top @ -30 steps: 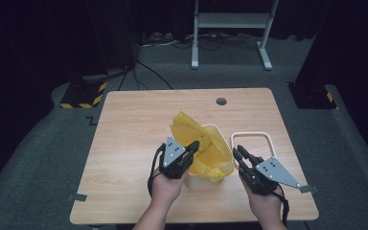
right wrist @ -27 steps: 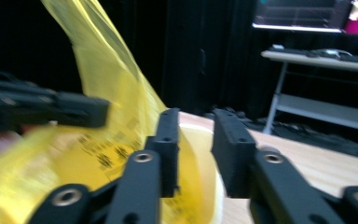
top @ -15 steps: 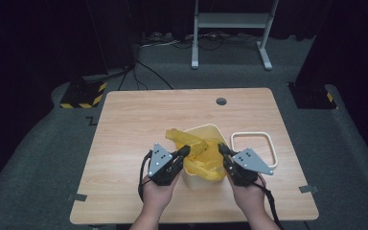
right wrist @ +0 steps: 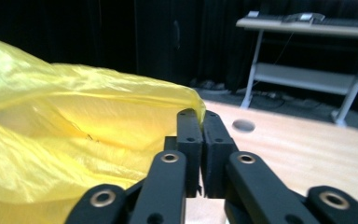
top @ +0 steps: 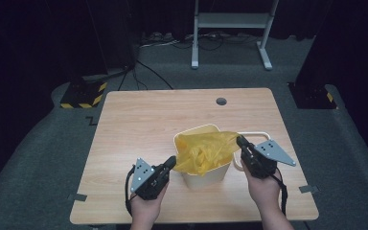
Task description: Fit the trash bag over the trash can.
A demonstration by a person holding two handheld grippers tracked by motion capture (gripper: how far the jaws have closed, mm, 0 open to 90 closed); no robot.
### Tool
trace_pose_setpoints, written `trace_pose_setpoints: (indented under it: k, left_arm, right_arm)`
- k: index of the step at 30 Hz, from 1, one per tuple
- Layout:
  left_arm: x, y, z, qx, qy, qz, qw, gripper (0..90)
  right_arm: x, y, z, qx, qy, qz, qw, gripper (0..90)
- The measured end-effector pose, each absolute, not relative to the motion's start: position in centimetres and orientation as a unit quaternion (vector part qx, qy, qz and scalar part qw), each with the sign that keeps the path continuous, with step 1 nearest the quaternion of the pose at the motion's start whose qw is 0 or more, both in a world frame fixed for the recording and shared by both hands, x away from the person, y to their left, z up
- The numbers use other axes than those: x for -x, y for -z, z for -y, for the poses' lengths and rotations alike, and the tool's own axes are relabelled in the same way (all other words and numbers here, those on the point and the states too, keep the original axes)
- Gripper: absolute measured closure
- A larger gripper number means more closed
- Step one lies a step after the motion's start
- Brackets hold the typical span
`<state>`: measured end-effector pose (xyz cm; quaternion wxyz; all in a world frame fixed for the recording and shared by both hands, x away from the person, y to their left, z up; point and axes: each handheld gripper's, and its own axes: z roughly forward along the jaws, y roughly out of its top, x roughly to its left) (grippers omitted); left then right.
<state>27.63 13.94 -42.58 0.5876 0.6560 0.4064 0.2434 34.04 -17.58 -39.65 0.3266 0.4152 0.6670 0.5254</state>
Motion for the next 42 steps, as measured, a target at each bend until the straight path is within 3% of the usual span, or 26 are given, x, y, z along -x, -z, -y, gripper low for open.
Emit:
trace_pose_setpoints:
  k: [4, 8, 16, 28, 31, 37, 42]
  left_arm:
    - [-27.2, 42.9, -13.3, -0.663, -0.245, -0.400, 0.583, 85.4]
    - [-27.1, 43.0, -12.8, -0.668, -0.254, -0.394, 0.579, 81.9]
    - [-26.9, 43.2, -12.3, -0.678, -0.257, -0.383, 0.572, 78.9]
    - [-26.6, 43.4, -12.2, -0.688, -0.259, -0.373, 0.566, 78.7]
    - [-26.7, 43.5, -12.2, -0.685, -0.256, -0.376, 0.569, 78.7]
    - [-26.5, 43.5, -12.1, -0.682, -0.251, -0.378, 0.574, 78.7]
    - [-26.6, 43.5, -12.1, -0.683, -0.251, -0.377, 0.573, 78.3]
  right_arm:
    - [-33.0, 39.7, 17.3, -0.407, -0.534, -0.663, 0.331, 67.5]
    - [-31.1, 38.3, 16.9, -0.385, -0.554, -0.651, 0.347, 65.2]
    - [-29.4, 37.0, 14.2, -0.351, -0.591, -0.657, 0.310, 52.4]
    - [-30.0, 37.1, 12.4, -0.345, -0.583, -0.671, 0.300, 48.3]
    - [-29.8, 38.5, 12.5, -0.346, -0.572, -0.682, 0.297, 54.9]
    - [-29.1, 40.3, 13.2, -0.349, -0.553, -0.696, 0.296, 88.7]
    - [-28.1, 40.8, 15.0, -0.365, -0.556, -0.684, 0.300, 90.0]
